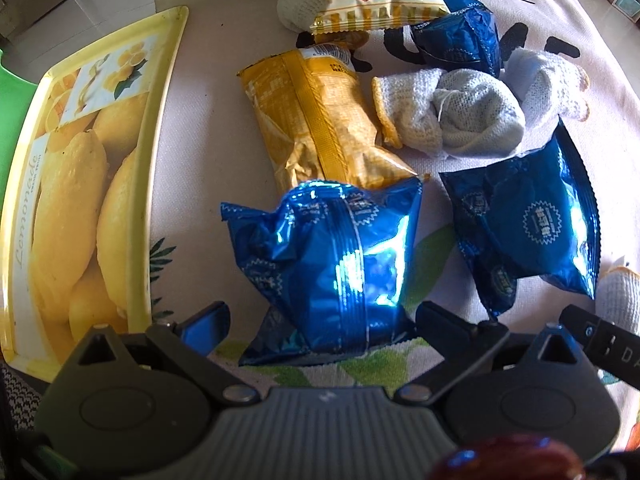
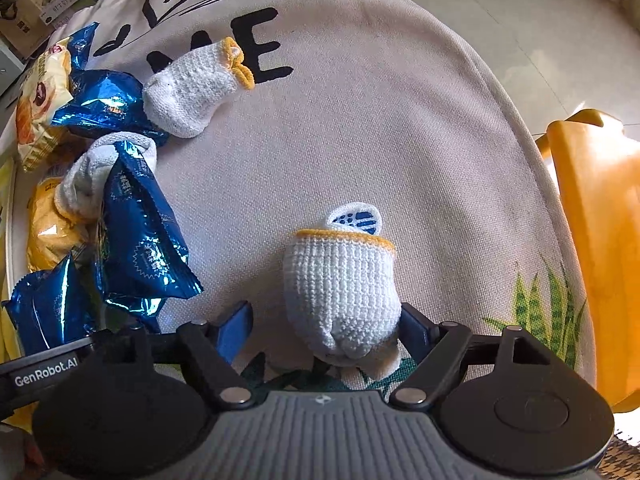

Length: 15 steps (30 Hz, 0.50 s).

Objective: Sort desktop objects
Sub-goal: 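Grasp a blue foil packet with the left tool while the right tool holds the glove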

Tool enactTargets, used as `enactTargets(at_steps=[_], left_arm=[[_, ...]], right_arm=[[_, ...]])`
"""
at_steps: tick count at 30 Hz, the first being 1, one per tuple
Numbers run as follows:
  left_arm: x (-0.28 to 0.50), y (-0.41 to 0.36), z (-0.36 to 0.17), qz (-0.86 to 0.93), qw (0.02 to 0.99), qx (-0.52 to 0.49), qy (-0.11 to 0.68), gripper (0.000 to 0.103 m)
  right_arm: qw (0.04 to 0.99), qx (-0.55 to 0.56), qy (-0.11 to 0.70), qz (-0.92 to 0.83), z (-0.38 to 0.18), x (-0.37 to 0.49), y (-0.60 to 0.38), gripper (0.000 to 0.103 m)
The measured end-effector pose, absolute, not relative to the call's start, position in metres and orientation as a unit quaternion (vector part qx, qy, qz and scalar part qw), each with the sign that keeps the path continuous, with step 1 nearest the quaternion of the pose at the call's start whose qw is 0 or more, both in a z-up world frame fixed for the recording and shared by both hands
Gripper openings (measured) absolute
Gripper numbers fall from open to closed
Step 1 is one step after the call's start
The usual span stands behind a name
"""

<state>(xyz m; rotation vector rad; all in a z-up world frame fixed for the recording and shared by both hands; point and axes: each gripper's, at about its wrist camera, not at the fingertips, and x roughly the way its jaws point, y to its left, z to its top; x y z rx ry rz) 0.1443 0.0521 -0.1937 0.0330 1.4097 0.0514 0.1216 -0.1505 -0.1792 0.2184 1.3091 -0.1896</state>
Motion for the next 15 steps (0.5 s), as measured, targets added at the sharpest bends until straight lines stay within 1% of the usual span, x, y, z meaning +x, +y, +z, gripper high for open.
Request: enactTargets(at_steps=[8,15], left_arm=[[0.1444,0.0586,-0.201,0.032,0.75,-0.018,0.66,0.103],[0.1432,0.0604,-0.2013,0.035,0.748,-0.027,0.662,0.103]], right_arm=[[0.786,0.07,0.608,-0.09,-0.1841,0.1227,-0.1421,0.087],[0.788,0.066,0.605,-0.095,-0.1863,0.1232,-0.1401,0.089]])
